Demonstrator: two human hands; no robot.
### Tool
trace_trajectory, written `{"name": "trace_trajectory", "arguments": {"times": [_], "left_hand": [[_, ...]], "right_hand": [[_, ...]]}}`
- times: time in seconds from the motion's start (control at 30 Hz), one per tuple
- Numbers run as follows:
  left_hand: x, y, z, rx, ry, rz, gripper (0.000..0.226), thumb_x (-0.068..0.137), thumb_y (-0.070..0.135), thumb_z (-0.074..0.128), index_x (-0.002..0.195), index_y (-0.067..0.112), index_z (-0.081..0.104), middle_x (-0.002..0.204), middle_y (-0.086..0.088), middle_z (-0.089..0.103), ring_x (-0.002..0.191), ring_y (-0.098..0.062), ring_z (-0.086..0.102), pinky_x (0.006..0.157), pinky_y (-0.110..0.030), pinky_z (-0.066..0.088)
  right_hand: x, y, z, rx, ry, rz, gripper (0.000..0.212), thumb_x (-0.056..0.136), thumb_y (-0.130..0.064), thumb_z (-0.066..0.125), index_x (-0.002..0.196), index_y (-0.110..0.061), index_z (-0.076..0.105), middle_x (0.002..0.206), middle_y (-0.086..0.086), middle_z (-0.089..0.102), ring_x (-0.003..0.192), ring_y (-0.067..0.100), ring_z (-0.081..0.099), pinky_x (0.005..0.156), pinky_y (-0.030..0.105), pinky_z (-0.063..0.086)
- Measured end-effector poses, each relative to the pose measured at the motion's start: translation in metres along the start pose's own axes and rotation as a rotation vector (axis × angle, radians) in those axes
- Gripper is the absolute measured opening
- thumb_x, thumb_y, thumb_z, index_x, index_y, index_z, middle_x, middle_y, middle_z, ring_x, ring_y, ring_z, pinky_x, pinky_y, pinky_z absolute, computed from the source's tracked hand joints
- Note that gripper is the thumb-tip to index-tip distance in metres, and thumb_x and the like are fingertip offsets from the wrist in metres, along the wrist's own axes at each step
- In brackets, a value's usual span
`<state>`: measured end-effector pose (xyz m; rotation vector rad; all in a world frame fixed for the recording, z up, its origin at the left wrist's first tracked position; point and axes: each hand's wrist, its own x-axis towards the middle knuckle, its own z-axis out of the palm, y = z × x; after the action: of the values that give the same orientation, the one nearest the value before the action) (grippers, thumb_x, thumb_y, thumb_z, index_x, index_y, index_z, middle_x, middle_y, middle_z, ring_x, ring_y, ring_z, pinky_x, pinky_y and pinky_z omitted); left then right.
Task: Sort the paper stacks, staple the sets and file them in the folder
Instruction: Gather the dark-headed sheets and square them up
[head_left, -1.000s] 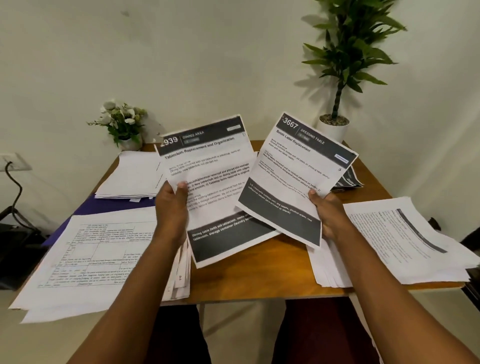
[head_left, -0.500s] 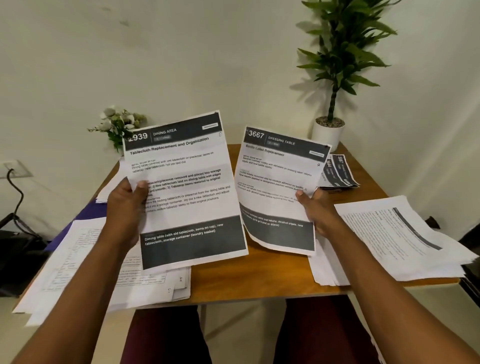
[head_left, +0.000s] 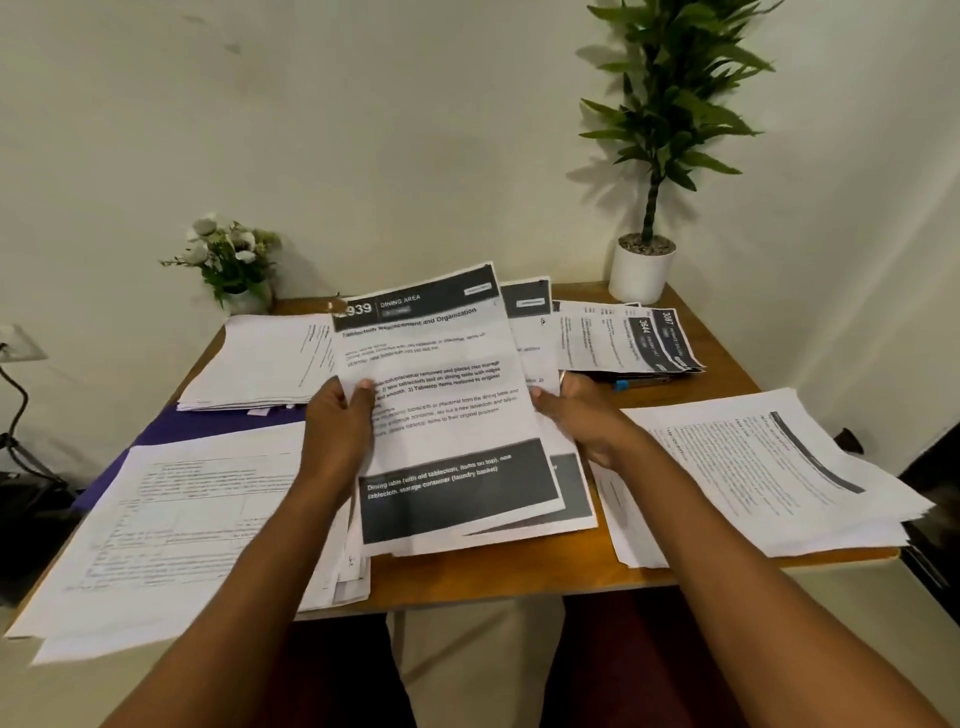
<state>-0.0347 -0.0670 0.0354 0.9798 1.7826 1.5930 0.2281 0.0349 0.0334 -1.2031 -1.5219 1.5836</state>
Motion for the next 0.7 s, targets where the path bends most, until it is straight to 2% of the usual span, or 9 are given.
{"name": "trace_trajectory", "arguments": {"times": [0.1,0.2,0.27,0.33,0.4,0.5,0.57,0.63,0.7], "left_hand": [[0.0,-0.01,0.014,-0.008,-0.064,-0.038,0.03,0.104,0.029,0.057,0.131,0.018,0.062,0.125,0.005,0.068,0.106,-0.011,0.066,0.089,-0.033,0.056],[-0.001,-0.019,0.021,-0.083,-0.146,-0.067,0.032,0.1,0.018,0.063,0.132,0.016,0.061,0.125,0.003,0.07,0.108,-0.016,0.07,0.093,-0.041,0.058],[-0.001,-0.023,0.022,-0.117,-0.183,-0.095,0.037,0.098,0.011,0.066,0.133,0.016,0.06,0.122,0.002,0.072,0.103,-0.017,0.073,0.084,-0.038,0.062],[-0.001,-0.024,0.022,-0.114,-0.192,-0.119,0.039,0.096,0.01,0.068,0.133,0.017,0.06,0.12,0.003,0.072,0.097,-0.016,0.075,0.073,-0.032,0.063],[-0.001,-0.028,0.022,-0.079,-0.196,-0.109,0.038,0.095,0.013,0.069,0.132,0.019,0.061,0.118,0.004,0.072,0.093,-0.015,0.076,0.069,-0.03,0.062],[-0.004,-0.045,0.023,0.003,-0.162,-0.066,0.031,0.097,0.02,0.068,0.127,0.021,0.062,0.114,0.007,0.072,0.09,-0.015,0.076,0.075,-0.036,0.064],[-0.009,-0.055,0.022,0.034,-0.104,-0.048,0.026,0.098,0.024,0.067,0.123,0.02,0.063,0.109,0.008,0.072,0.087,-0.013,0.075,0.076,-0.038,0.064],[-0.011,-0.061,0.021,0.005,-0.057,-0.02,0.024,0.098,0.026,0.066,0.12,0.019,0.064,0.107,0.008,0.073,0.086,-0.011,0.075,0.071,-0.03,0.063],[-0.012,-0.062,0.019,-0.031,-0.052,0.005,0.019,0.098,0.023,0.066,0.117,0.022,0.065,0.103,0.013,0.073,0.088,-0.007,0.074,0.065,-0.021,0.061]], "right_hand": [[-0.005,0.0,0.01,-0.005,-0.017,-0.026,0.03,0.098,-0.04,0.064,0.124,-0.024,0.066,0.113,-0.004,0.077,0.106,0.017,0.073,0.093,0.04,0.058],[-0.008,-0.002,0.016,0.053,-0.007,-0.005,0.029,0.103,-0.053,0.045,0.118,-0.037,0.065,0.103,-0.015,0.077,0.097,0.008,0.074,0.083,0.029,0.059],[-0.007,0.001,0.015,0.143,-0.025,0.023,0.031,0.104,-0.057,0.033,0.116,-0.045,0.059,0.105,-0.02,0.074,0.095,0.005,0.073,0.084,0.03,0.06],[-0.005,0.005,0.015,0.118,-0.029,0.044,0.025,0.105,-0.051,0.041,0.118,-0.04,0.059,0.116,-0.015,0.072,0.1,0.008,0.072,0.09,0.035,0.059],[0.002,0.015,0.012,0.003,-0.007,0.045,0.019,0.105,-0.04,0.051,0.12,-0.031,0.06,0.125,-0.006,0.071,0.105,0.012,0.071,0.096,0.039,0.057],[0.013,0.023,0.008,0.055,0.055,0.031,0.023,0.103,-0.043,0.055,0.118,-0.03,0.064,0.117,-0.006,0.075,0.107,0.017,0.072,0.098,0.044,0.056],[0.022,0.024,0.004,0.168,0.188,0.036,0.029,0.101,-0.044,0.058,0.121,-0.024,0.064,0.105,-0.003,0.077,0.094,0.017,0.075,0.088,0.04,0.06],[0.033,0.026,-0.002,0.279,0.328,0.078,0.03,0.099,-0.036,0.064,0.122,-0.017,0.063,0.096,0.005,0.075,0.074,0.016,0.074,0.068,0.032,0.061],[0.044,0.026,-0.006,0.373,0.412,0.128,0.033,0.096,-0.032,0.069,0.123,-0.014,0.062,0.093,0.01,0.073,0.064,0.017,0.072,0.055,0.027,0.057]]}}
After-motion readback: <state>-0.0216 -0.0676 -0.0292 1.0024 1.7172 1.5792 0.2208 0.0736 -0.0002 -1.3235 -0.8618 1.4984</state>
